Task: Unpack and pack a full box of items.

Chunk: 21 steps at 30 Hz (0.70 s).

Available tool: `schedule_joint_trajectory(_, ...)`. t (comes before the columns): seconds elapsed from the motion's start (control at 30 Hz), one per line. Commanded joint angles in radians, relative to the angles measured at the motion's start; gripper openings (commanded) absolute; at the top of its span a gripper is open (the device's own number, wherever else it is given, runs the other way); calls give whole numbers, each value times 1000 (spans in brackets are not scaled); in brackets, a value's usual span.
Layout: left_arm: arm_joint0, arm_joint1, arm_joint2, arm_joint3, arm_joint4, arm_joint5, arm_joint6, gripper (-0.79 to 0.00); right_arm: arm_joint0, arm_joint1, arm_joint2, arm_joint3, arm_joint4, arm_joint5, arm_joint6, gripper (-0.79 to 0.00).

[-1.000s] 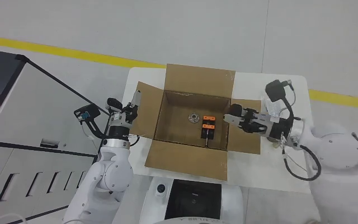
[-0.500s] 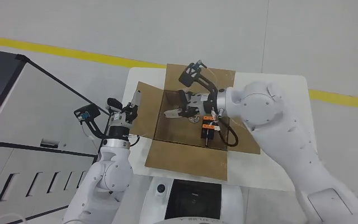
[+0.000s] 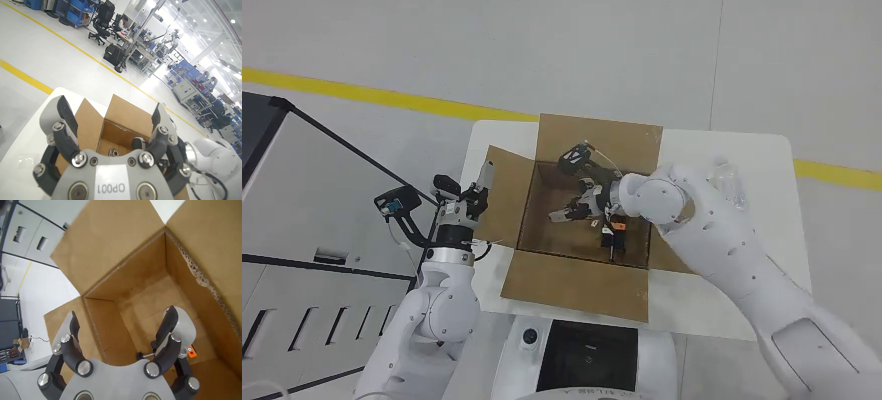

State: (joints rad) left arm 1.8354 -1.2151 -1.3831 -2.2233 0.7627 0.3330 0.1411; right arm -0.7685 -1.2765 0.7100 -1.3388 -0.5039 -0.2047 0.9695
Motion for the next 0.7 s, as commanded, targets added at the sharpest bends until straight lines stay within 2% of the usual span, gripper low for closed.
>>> schedule_joint_trajectory(0.0, 0, 0, 0, 0, 0, 0, 0, 0, 31, -22, -45, 91, -7, -12, -32, 0)
schedule_joint_trajectory(0.17, 0, 0, 0, 0, 0, 0, 0, 0, 75, -66, -118, 195, -40, 2, -83, 0)
schedule_joint_trajectory(0.67, 0, 0, 0, 0, 0, 0, 0, 0, 75, -66, -118, 195, -40, 2, -83, 0)
